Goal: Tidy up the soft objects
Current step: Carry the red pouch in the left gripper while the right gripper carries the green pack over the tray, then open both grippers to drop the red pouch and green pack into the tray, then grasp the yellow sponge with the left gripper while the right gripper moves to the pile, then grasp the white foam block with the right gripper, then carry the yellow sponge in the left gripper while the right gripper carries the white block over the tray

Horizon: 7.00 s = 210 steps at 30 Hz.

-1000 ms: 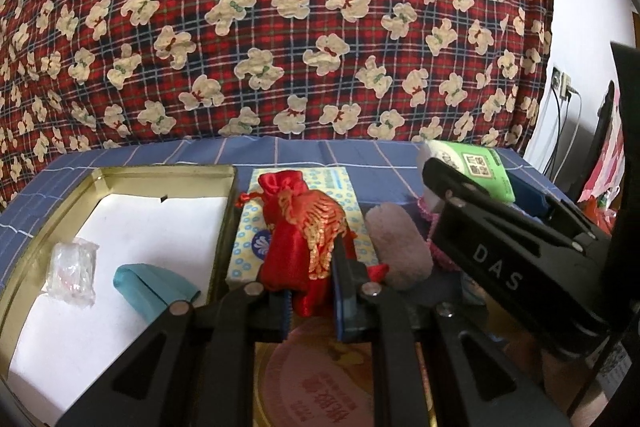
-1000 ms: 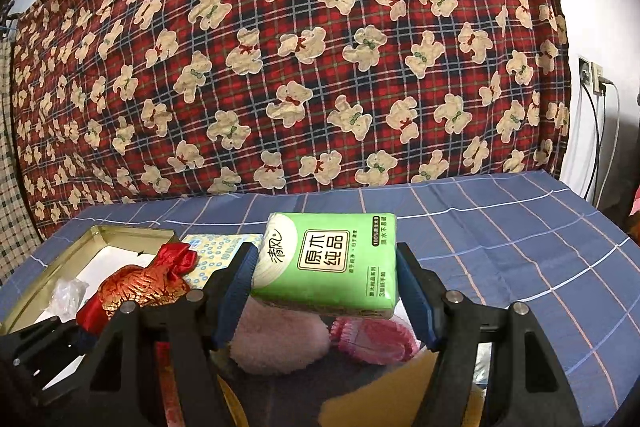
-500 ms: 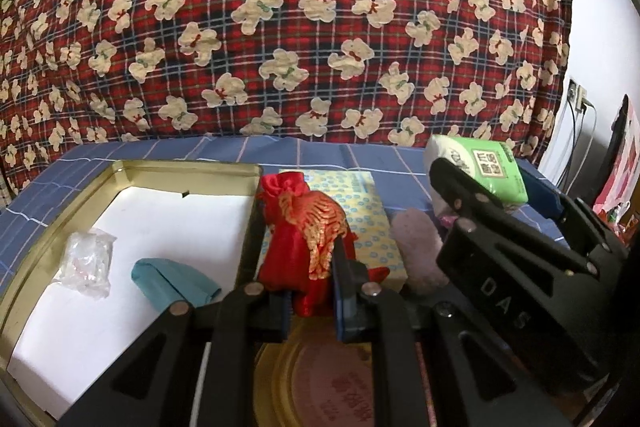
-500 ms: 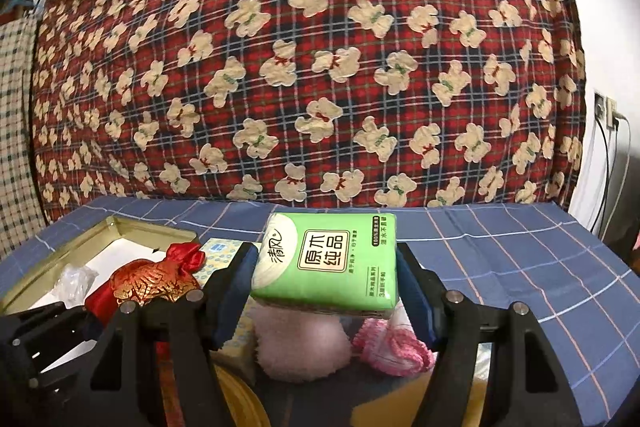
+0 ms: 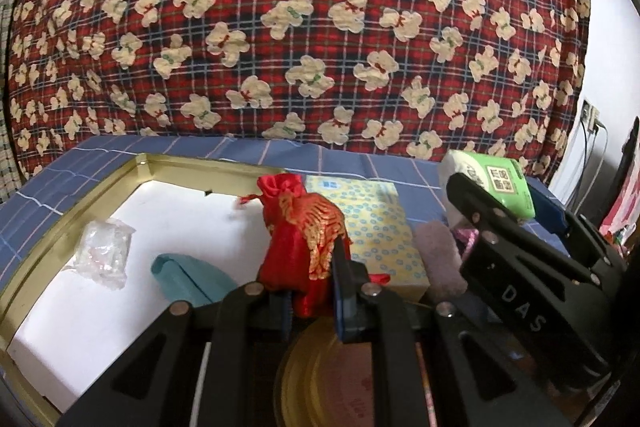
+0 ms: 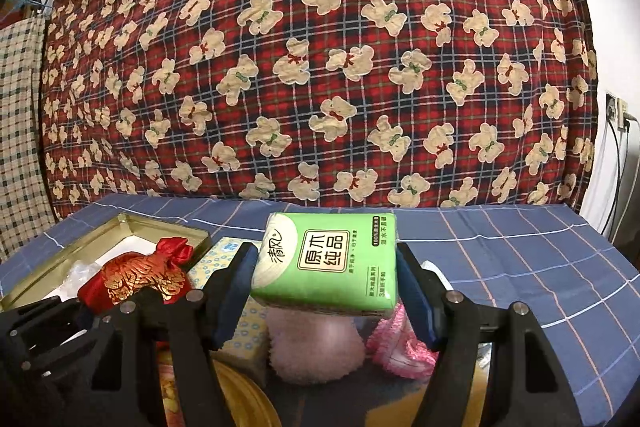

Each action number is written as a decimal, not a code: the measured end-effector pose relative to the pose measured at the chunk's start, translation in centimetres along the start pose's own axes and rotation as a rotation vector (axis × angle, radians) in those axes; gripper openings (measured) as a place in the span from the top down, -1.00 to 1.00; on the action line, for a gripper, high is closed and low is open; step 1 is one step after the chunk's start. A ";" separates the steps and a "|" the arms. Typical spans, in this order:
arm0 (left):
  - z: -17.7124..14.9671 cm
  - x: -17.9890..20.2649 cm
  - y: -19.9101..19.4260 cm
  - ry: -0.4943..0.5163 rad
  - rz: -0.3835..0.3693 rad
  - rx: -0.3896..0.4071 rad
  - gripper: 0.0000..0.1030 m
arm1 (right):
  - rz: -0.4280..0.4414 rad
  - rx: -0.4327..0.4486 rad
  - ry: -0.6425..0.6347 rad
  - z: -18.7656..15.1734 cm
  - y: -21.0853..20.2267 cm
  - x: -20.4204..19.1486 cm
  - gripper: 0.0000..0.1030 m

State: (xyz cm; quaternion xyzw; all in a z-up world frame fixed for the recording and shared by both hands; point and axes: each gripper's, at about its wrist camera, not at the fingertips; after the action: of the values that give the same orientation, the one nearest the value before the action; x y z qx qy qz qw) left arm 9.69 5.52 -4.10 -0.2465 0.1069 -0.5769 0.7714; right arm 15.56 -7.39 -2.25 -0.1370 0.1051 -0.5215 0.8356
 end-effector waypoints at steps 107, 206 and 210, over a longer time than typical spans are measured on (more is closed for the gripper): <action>-2.4 12.2 -3.9 0.305 -0.197 -0.025 -0.87 | -0.217 -0.037 0.173 -2.4 -9.1 14.4 -0.62; 0.1 3.4 -0.9 0.078 -0.082 0.093 -0.11 | 0.029 -0.069 0.154 -2.1 -4.8 9.8 -0.09; 0.2 3.2 -0.8 0.075 -0.070 0.099 -0.11 | 0.002 -0.060 0.161 -1.5 -3.5 8.8 -0.09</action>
State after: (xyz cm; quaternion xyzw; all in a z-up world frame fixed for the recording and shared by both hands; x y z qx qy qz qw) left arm 10.12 2.39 -3.13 -0.1901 0.0984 -0.6167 0.7575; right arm 15.98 -16.96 -2.76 -0.1197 0.1876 -0.5268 0.8204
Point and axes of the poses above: each gripper's, at about its wrist camera, not at the fingertips, and y roughly the way its jaws point, x to its right, z to its top, and after that the axes turned 2 degrees about -x, right-handed
